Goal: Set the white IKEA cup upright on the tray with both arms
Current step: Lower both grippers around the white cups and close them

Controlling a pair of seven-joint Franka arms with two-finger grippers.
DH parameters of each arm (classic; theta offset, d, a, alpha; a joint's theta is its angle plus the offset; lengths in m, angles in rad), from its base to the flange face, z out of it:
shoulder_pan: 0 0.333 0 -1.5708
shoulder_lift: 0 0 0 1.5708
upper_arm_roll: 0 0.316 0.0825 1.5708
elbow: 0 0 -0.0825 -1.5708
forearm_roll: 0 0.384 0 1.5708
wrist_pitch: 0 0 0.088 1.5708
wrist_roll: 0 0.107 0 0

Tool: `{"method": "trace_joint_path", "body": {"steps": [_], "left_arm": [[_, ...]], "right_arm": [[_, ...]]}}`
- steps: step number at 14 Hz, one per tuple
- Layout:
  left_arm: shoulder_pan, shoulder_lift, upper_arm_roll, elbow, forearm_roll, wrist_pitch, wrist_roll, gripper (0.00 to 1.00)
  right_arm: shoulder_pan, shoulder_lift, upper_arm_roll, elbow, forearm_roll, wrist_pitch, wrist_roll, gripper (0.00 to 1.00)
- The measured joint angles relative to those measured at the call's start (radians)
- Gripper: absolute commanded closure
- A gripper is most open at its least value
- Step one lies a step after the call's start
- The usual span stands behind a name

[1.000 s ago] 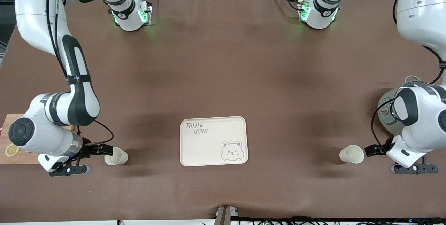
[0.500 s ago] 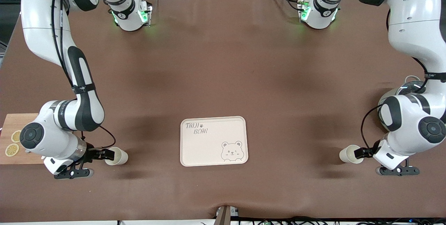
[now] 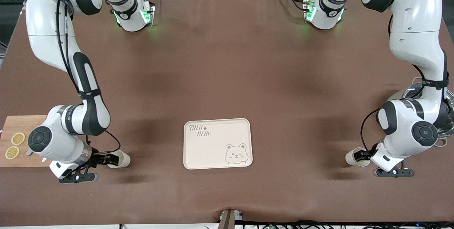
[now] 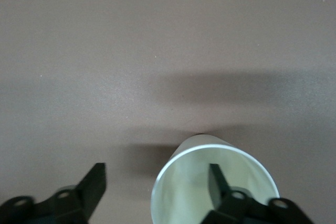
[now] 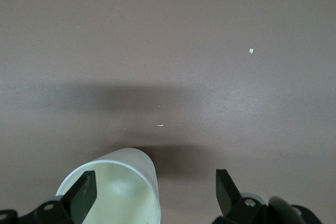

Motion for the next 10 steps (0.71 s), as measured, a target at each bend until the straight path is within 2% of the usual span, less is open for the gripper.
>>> {"method": "trace_joint_path", "body": {"steps": [2,6,7,10], "left_arm": [[0.0,0.0,0.0,0.0,0.0,0.0,-0.001,0.67],[0.0,0.0,-0.001,0.0,0.0,0.001,-0.003,0.93],[0.0,0.0,-0.001,0.0,-0.003,0.002,-0.004,1.0],[-0.002,-0.006,-0.003,0.004,-0.031,0.004,-0.004,1.0]], "right_arm": [[0.0,0.016,0.0,0.0,0.0,0.03,0.0,0.0],[0.0,0.033,0.0,-0.003,0.0,0.049,-0.014,0.0],[0.0,0.033,0.0,-0.003,0.0,0.049,-0.016,0.15],[0.001,0.033,0.001,-0.003,0.0,0.05,-0.018,0.47]]}}
